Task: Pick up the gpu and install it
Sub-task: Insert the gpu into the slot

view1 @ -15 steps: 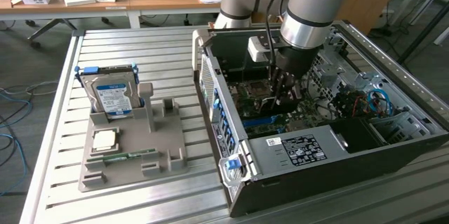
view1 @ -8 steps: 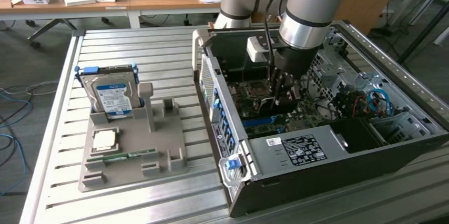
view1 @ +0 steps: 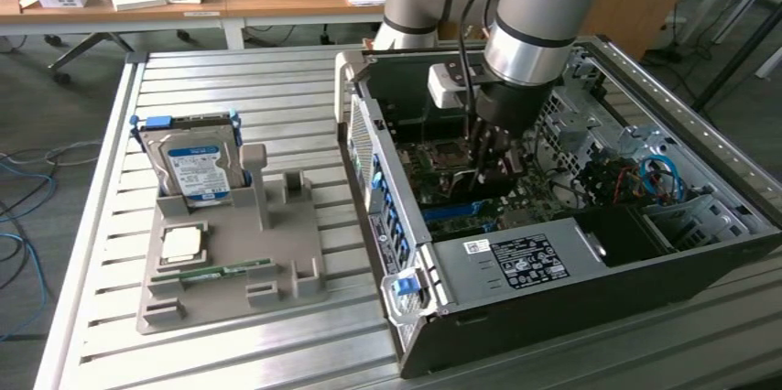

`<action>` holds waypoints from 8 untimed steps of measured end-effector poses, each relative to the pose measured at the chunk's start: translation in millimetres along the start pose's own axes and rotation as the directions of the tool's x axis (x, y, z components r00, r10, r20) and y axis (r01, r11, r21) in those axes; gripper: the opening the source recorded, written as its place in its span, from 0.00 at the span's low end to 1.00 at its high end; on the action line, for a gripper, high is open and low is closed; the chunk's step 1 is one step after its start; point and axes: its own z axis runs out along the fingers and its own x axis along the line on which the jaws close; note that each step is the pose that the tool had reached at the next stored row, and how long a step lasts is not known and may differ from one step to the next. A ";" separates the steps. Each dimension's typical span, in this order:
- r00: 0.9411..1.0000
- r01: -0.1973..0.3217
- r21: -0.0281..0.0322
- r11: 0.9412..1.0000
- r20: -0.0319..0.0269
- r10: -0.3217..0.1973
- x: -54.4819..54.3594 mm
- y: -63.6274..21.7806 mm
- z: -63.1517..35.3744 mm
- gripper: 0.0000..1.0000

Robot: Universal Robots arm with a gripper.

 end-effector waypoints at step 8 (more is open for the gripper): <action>1.000 0.000 0.000 1.000 0.000 0.000 -0.6 1.4 0.0 0.26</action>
